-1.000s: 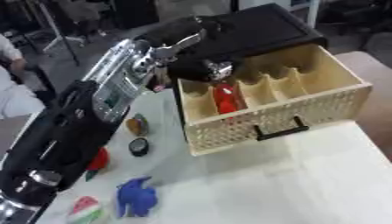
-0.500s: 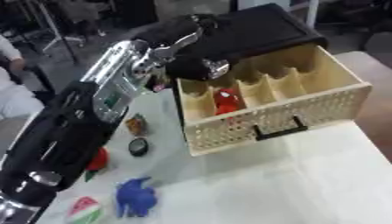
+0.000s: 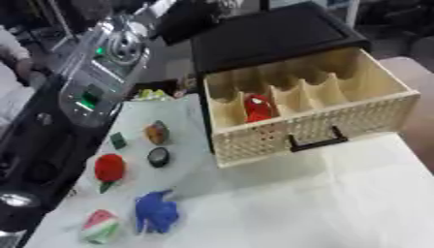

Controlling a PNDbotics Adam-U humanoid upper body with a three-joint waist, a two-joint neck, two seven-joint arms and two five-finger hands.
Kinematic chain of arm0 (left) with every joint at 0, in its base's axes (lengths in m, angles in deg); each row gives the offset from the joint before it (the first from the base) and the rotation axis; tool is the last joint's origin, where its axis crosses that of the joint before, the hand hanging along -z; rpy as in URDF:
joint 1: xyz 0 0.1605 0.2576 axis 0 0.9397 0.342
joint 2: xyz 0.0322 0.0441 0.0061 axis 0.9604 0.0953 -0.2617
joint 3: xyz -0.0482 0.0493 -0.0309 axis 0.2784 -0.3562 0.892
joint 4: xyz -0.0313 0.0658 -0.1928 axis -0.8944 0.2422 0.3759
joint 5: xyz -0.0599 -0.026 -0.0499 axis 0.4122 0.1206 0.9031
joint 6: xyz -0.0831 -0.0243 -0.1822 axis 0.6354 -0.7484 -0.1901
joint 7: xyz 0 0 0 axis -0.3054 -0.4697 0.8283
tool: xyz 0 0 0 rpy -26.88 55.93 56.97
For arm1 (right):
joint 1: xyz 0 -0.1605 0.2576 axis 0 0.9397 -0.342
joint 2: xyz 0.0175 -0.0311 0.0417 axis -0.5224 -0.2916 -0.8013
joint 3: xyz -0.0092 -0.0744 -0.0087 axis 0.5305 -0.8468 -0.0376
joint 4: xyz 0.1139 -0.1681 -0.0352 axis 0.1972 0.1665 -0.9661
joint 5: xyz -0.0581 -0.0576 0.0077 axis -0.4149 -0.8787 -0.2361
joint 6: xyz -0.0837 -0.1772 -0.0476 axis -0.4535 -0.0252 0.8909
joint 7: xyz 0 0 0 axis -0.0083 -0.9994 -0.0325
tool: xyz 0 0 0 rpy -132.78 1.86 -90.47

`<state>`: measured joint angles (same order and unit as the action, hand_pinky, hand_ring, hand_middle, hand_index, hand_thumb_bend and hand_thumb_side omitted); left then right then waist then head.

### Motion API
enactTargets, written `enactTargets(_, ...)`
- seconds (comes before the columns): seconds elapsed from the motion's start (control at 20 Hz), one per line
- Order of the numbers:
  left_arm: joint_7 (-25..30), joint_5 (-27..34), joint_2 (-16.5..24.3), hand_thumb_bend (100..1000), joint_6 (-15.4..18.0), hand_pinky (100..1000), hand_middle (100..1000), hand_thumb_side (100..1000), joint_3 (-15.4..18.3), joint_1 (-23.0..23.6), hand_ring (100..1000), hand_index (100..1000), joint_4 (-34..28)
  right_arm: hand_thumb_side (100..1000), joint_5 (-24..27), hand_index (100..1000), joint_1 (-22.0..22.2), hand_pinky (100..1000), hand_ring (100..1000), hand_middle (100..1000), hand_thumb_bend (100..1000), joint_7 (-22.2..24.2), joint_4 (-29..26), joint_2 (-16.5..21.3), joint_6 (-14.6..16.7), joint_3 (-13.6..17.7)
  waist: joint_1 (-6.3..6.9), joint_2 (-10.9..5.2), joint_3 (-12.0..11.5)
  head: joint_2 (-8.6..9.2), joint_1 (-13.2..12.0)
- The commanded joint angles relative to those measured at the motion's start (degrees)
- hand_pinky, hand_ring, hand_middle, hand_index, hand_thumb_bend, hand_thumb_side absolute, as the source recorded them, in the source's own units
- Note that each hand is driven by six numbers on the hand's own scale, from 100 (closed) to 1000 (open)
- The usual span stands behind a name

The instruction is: Pick up objects from table and place into drawer.

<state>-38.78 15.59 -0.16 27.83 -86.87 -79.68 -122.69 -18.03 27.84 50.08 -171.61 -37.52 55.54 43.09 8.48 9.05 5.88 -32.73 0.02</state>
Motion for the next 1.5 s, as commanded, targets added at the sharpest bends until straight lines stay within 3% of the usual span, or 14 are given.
enactTargets(0.05,-3.5,6.9,3.4,100,-3.3,408,727,988,2.1,0.8,715,848,-7.8,700,-0.9,737,-0.3,236,407,404,339,-0.4,-0.8,2.3,0.1,0.7,-1.08,-1.11,-0.3,-0.77,0.6)
enactTargets(0.35,-7.7,16.5,6.0,100,-7.1,397,699,1000,4.7,6.2,691,816,-18.5,725,-2.6,733,0.4,216,405,407,416,0.0,-0.8,4.3,0.2,0.6,-2.57,-1.31,-1.4,-1.64,1.9)
enactTargets(0.5,-8.7,19.6,6.9,100,-6.8,388,689,1000,5.6,9.1,681,811,-20.3,739,-4.1,735,0.9,193,399,404,452,1.4,-0.8,5.9,0.3,0.1,-3.26,-1.32,-2.0,-1.99,2.4)
enactTargets(0.6,-9.3,21.0,7.4,100,-5.4,385,686,1000,6.0,11.5,678,808,-20.5,767,-5.3,738,1.1,169,394,404,445,2.7,-0.8,7.3,0.3,-0.4,-3.73,-1.29,-2.2,-1.94,2.6)
enactTargets(0.95,-12.5,24.8,8.0,100,1.1,391,678,1000,8.1,20.3,672,799,-20.6,1000,-8.9,744,1.2,100,399,432,416,8.6,0.0,12.7,1.1,-2.9,-5.07,-1.56,-3.5,-3.12,1.9)
enactTargets(1.25,-14.8,25.4,7.8,100,7.4,391,670,1000,9.5,26.9,668,792,-20.6,1000,-9.6,768,-0.1,100,408,453,400,16.5,2.7,16.4,3.4,-5.1,-5.69,-2.17,-4.8,-5.28,-1.0)
enactTargets(1.5,-15.6,25.2,4.9,100,9.0,391,665,1000,11.4,32.9,665,787,-20.6,1000,-10.9,777,-0.6,100,433,473,465,23.8,4.7,19.2,7.1,-7.3,-6.16,-2.86,-6.0,-7.05,-1.9)
